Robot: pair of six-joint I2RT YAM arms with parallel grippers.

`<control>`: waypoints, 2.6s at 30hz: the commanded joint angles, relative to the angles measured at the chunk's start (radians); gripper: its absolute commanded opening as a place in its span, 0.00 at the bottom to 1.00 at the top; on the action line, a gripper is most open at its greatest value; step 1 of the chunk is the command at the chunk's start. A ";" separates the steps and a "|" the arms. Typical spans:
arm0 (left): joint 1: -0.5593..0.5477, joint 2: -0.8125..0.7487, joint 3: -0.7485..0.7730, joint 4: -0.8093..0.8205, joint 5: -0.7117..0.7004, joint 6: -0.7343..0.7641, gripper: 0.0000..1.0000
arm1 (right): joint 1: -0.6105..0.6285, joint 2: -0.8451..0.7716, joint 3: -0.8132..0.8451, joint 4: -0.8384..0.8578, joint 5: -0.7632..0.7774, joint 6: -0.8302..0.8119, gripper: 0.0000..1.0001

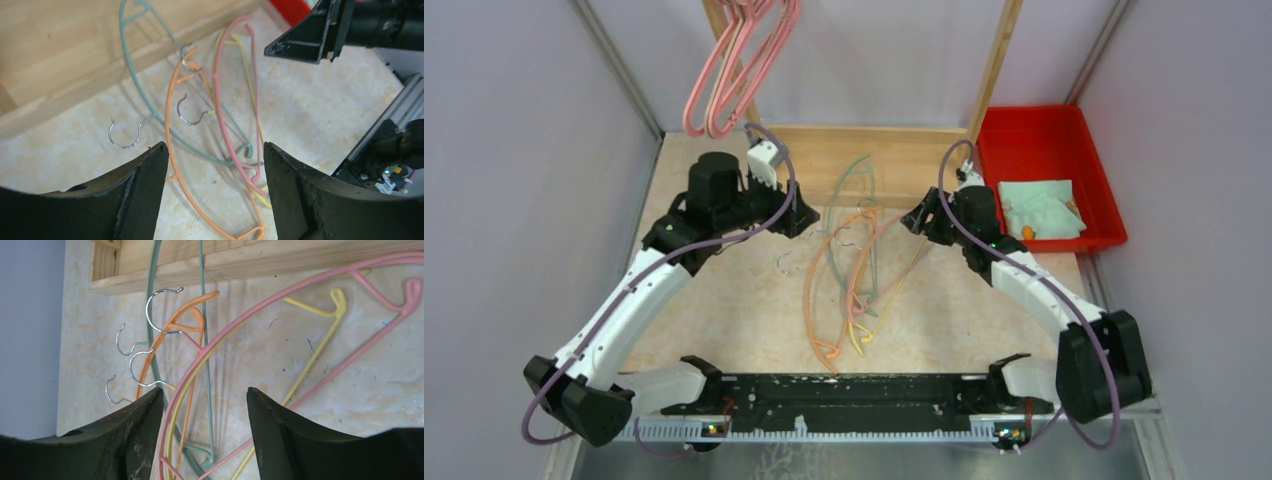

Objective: Organize the hangers

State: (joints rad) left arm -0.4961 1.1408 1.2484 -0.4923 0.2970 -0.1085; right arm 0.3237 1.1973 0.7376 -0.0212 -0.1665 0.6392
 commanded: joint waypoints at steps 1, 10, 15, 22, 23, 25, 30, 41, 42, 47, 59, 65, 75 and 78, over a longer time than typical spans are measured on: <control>-0.021 0.019 -0.128 0.158 -0.052 -0.046 0.75 | 0.020 0.138 0.047 0.195 -0.009 0.055 0.59; -0.066 0.088 -0.221 0.244 -0.065 -0.072 0.74 | 0.021 0.398 0.153 0.325 -0.049 0.109 0.51; -0.083 0.120 -0.223 0.258 -0.065 -0.075 0.73 | 0.023 0.511 0.219 0.345 -0.054 0.113 0.48; -0.087 0.120 -0.245 0.261 -0.069 -0.076 0.73 | 0.022 0.592 0.236 0.358 -0.079 0.131 0.43; -0.087 0.117 -0.248 0.261 -0.071 -0.074 0.72 | 0.023 0.573 0.219 0.361 -0.066 0.132 0.42; -0.087 0.114 -0.250 0.261 -0.072 -0.070 0.72 | 0.026 0.517 0.185 0.355 -0.021 0.120 0.42; -0.087 0.121 -0.252 0.262 -0.061 -0.071 0.71 | 0.028 0.347 0.156 0.287 0.049 0.066 0.46; -0.088 0.116 -0.283 0.274 -0.053 -0.081 0.71 | 0.033 0.370 0.086 0.331 -0.049 0.153 0.50; -0.089 0.118 -0.285 0.272 -0.054 -0.080 0.71 | 0.034 0.381 0.079 0.344 -0.060 0.167 0.50; -0.088 0.127 -0.294 0.279 -0.047 -0.083 0.71 | 0.034 0.424 0.084 0.365 -0.063 0.183 0.50; -0.090 0.128 -0.305 0.272 -0.047 -0.086 0.70 | 0.033 0.603 0.179 0.394 -0.076 0.174 0.40; -0.092 0.126 -0.303 0.267 -0.037 -0.087 0.70 | 0.032 0.514 0.128 0.421 -0.071 0.172 0.09; -0.109 0.099 -0.285 0.272 0.018 -0.077 0.69 | 0.032 0.212 0.063 0.331 -0.026 0.180 0.02; -0.118 0.096 -0.280 0.273 0.019 -0.079 0.69 | 0.032 0.146 0.043 0.301 -0.004 0.181 0.04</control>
State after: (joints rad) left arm -0.6003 1.2678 0.9485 -0.2390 0.2852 -0.1902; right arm 0.3470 1.4631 0.7856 0.2157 -0.2241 0.9005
